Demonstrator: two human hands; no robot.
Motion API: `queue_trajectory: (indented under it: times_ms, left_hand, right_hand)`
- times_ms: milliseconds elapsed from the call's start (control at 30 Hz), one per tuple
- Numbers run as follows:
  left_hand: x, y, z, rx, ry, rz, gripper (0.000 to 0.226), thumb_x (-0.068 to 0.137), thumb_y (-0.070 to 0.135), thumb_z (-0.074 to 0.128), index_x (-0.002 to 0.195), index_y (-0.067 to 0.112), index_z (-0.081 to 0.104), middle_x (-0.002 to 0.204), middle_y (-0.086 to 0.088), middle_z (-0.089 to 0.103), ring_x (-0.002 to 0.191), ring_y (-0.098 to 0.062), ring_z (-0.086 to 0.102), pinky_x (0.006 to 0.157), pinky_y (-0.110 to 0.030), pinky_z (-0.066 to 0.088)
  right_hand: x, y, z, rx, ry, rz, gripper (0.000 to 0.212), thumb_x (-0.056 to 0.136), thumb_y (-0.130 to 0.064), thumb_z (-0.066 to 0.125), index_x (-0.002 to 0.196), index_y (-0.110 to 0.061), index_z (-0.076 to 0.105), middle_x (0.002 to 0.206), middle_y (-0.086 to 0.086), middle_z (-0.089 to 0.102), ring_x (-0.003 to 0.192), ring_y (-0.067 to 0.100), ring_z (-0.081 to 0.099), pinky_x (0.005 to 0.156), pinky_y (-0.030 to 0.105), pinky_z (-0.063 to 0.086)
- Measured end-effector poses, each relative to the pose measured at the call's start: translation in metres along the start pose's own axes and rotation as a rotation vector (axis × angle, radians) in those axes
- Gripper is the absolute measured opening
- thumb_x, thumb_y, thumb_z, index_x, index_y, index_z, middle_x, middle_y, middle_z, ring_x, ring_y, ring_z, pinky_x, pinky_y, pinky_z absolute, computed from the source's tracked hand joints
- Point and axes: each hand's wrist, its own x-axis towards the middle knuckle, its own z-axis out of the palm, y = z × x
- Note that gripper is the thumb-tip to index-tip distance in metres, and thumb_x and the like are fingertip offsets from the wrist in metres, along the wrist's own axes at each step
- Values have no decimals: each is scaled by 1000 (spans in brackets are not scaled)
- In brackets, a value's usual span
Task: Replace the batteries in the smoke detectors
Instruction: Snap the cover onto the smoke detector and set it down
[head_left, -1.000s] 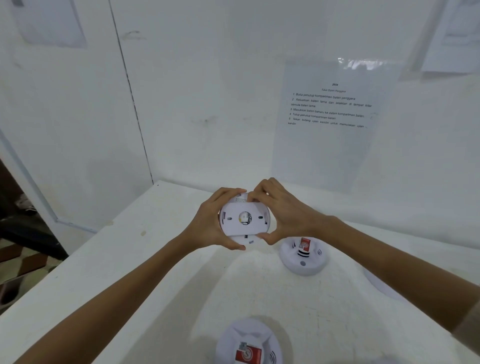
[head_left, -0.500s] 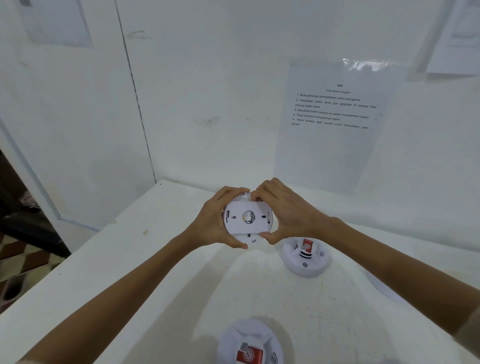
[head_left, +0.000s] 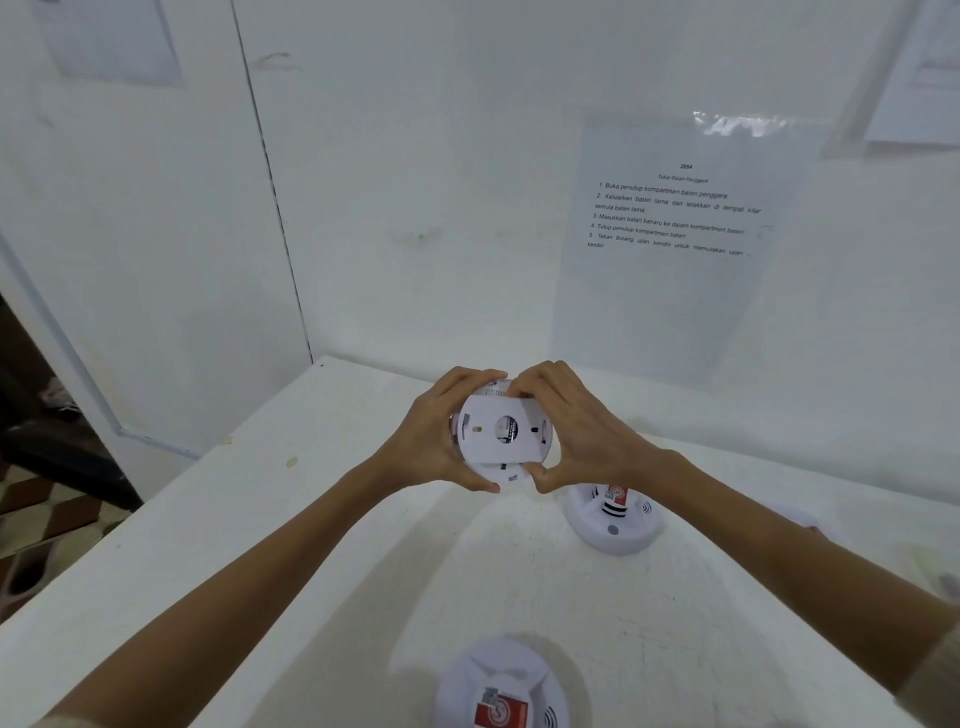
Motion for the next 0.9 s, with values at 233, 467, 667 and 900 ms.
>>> queue_trajectory:
  times_ms: [233,467,667,900]
  left_hand:
    - [5,2,1,49,-93,21,94,45,46,82,126,22,43,120,10,50,111,6,48,91,-11,41]
    - [1,-1,4,43,-81,24,100,44,46,84,131,18,43,126,-5,51,115,-9,50,95,-17,43]
    - [0,-1,-10,61,-38,-36,100,44,46,84,131,19,43,125,7,48,113,0,48,91,-13,42]
    - [-16,-9,-30,113,-8,-99,103,45,47,84,134,18,40,135,8,42,121,1,41,91,-18,48]
  right_hand:
    - [0,2,1,-134,-111,-156,70,56,-20,70,119,-11,41,109,10,46,94,19,38,78,28,41]
    - [-11,6,-7,-20,-93,-68,65,67,-43,57,124,-19,38,106,7,52,95,11,37,69,23,42]
    - [-10,13,-11,89,83,118,73,63,-42,64,130,-17,48,110,-1,39,103,13,35,83,16,38]
    - [-7,8,10,267,136,714,60,72,-20,75,126,-10,51,107,4,37,107,24,46,91,34,44]
